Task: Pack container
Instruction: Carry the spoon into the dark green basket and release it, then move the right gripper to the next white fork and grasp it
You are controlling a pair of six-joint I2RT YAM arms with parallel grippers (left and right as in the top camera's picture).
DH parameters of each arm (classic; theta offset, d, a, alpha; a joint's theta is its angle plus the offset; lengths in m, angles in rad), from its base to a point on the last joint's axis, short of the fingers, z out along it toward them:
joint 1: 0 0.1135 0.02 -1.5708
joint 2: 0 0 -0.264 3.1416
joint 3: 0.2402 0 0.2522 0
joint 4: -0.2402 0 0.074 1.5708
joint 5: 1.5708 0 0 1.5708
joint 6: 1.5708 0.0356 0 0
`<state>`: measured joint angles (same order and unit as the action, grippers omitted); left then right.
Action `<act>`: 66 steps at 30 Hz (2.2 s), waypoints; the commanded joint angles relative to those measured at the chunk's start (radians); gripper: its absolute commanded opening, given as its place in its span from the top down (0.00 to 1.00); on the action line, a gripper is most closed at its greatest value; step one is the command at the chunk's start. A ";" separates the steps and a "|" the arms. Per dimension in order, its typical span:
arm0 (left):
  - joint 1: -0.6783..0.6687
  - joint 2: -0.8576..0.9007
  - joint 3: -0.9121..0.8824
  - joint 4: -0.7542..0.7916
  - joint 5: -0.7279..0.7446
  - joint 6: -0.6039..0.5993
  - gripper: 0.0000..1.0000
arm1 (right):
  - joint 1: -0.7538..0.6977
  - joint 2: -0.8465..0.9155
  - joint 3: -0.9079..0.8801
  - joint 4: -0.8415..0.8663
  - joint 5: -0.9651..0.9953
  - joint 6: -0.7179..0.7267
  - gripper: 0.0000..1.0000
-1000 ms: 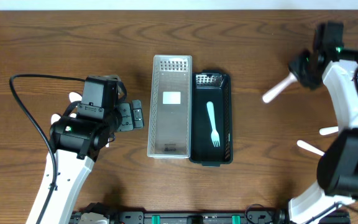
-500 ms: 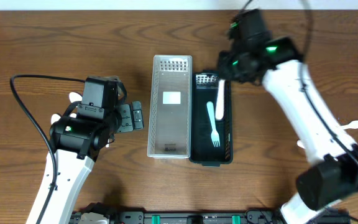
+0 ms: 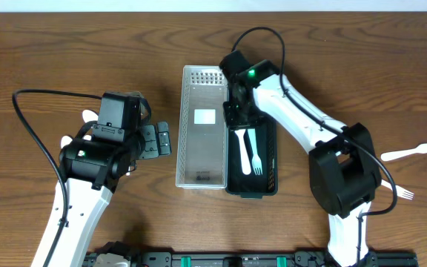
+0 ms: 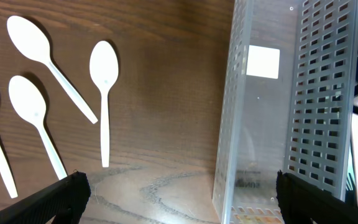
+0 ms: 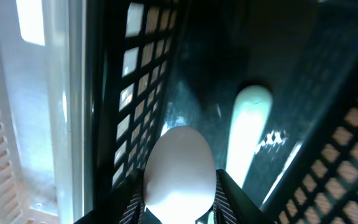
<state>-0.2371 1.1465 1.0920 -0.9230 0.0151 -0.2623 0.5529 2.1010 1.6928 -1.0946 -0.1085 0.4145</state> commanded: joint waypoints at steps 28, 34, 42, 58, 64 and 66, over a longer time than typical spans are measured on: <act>0.005 -0.004 0.012 -0.008 -0.012 -0.001 0.02 | -0.803 -0.611 -0.024 -0.371 0.252 0.805 0.01; 0.005 -0.004 0.012 -0.008 -0.012 -0.001 0.02 | -0.984 -0.553 -0.206 -0.306 0.036 0.800 0.06; 0.005 -0.004 0.012 -0.008 -0.012 0.022 0.02 | -1.110 -0.461 -0.478 -0.081 0.022 0.804 0.04; 0.005 -0.004 0.012 -0.008 -0.012 0.021 0.02 | -1.122 -0.455 -0.758 0.197 0.209 0.805 0.08; 0.005 -0.004 0.012 -0.008 -0.012 0.021 0.02 | -1.122 -0.455 -0.789 0.243 0.232 0.805 0.12; 0.005 -0.004 0.012 -0.008 -0.012 0.021 0.02 | -1.122 -0.455 -0.807 0.264 0.244 0.805 0.12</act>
<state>-0.2371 1.1461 1.0920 -0.9276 0.0151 -0.2577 -0.5587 1.6455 0.9100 -0.8413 0.0834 1.2030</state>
